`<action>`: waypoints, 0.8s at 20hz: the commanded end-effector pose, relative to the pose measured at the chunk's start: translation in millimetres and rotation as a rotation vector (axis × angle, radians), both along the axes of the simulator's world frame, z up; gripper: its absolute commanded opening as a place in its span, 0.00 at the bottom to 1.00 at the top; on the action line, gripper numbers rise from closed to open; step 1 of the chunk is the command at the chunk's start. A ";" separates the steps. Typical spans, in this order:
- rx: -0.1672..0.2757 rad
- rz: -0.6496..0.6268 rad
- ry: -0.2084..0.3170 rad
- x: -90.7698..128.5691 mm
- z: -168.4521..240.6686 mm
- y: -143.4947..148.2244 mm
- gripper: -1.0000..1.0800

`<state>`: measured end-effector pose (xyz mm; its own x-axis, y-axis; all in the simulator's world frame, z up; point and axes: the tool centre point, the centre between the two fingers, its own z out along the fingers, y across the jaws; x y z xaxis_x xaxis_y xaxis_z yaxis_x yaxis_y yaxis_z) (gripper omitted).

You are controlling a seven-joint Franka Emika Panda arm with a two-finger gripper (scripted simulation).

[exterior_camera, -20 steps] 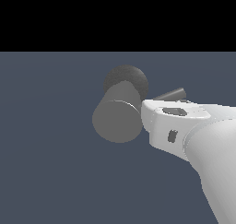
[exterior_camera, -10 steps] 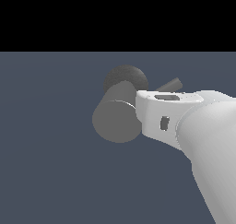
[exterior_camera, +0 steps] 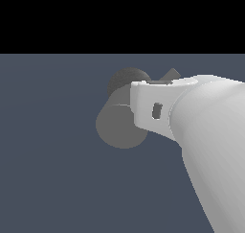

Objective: Turn on the faucet by rotating a designated handle.

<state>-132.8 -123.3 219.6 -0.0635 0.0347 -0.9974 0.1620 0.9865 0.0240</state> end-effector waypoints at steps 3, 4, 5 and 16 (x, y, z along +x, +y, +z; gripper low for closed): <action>-0.001 -0.005 -0.004 2.0 3.2 2.3 0.00; -0.001 -0.004 -0.007 2.8 5.9 5.6 0.00; -0.002 -0.002 -0.010 3.5 8.6 8.9 0.00; -0.008 0.014 -0.040 10.9 37.5 43.9 0.00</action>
<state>-132.3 -111.4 227.8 -0.0880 0.0428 -0.9952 0.2139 0.9766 0.0231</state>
